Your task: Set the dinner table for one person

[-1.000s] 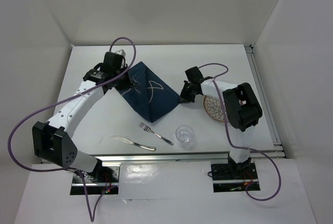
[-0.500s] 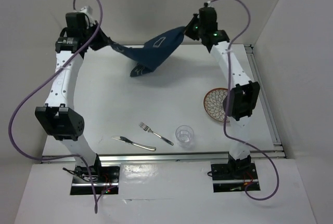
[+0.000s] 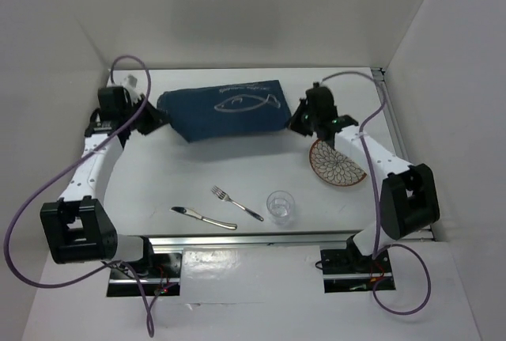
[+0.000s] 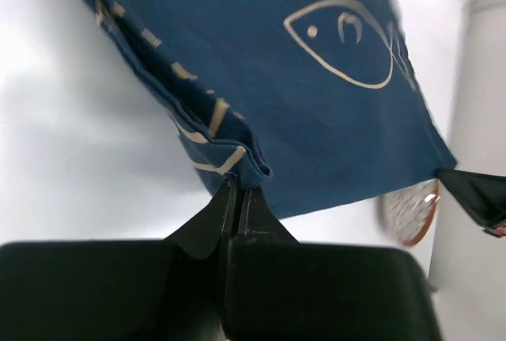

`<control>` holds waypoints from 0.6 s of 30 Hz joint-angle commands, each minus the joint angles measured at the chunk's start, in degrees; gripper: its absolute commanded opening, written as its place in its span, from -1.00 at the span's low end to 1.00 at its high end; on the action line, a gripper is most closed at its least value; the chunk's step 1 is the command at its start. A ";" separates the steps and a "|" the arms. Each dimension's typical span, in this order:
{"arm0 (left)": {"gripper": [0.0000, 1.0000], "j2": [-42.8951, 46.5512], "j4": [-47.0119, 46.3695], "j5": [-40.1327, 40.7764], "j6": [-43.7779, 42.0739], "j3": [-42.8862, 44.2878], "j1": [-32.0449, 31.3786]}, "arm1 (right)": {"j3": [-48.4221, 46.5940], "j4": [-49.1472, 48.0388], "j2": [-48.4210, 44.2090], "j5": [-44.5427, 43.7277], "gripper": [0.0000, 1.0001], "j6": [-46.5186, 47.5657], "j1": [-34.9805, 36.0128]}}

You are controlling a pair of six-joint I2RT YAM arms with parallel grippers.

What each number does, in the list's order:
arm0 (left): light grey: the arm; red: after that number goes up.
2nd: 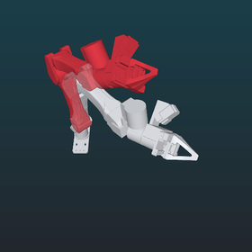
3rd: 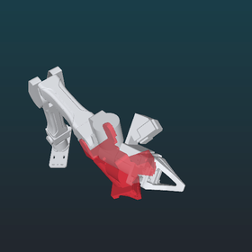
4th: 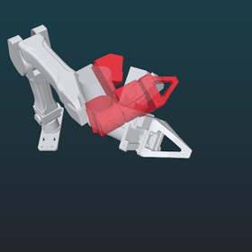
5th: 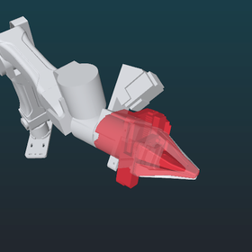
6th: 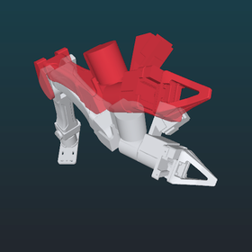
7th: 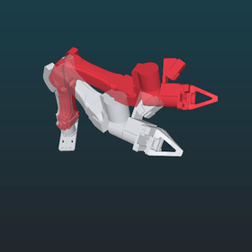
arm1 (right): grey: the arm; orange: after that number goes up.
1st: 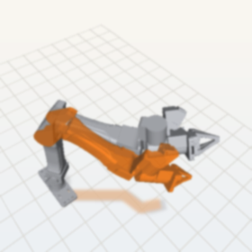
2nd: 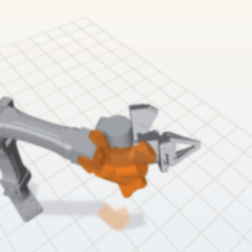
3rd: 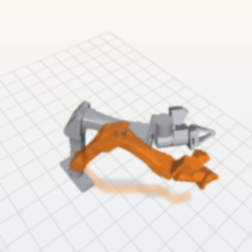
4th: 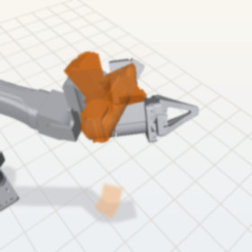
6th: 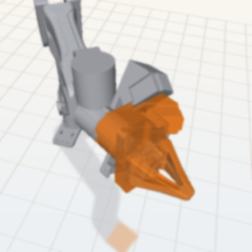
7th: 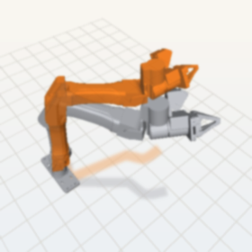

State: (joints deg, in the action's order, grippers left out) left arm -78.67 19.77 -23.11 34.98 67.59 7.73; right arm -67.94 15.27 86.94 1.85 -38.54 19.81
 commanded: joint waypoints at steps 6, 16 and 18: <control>0.66 0.62 2.53 4.37 2.20 -17.41 -0.52 | 16.70 -2.00 -3.26 -3.24 0.15 -7.69 5.76; 0.01 1.16 13.01 15.56 -4.48 3.07 -0.52 | -0.92 2.04 1.03 -7.82 0.51 3.03 5.76; -0.72 -1.12 13.80 14.86 -5.27 3.07 -2.27 | -4.20 3.45 6.21 -6.43 0.16 5.31 5.76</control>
State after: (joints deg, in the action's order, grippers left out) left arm -76.69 30.26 -9.02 32.95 70.32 7.07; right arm -66.59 18.57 88.51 -4.21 -38.44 25.47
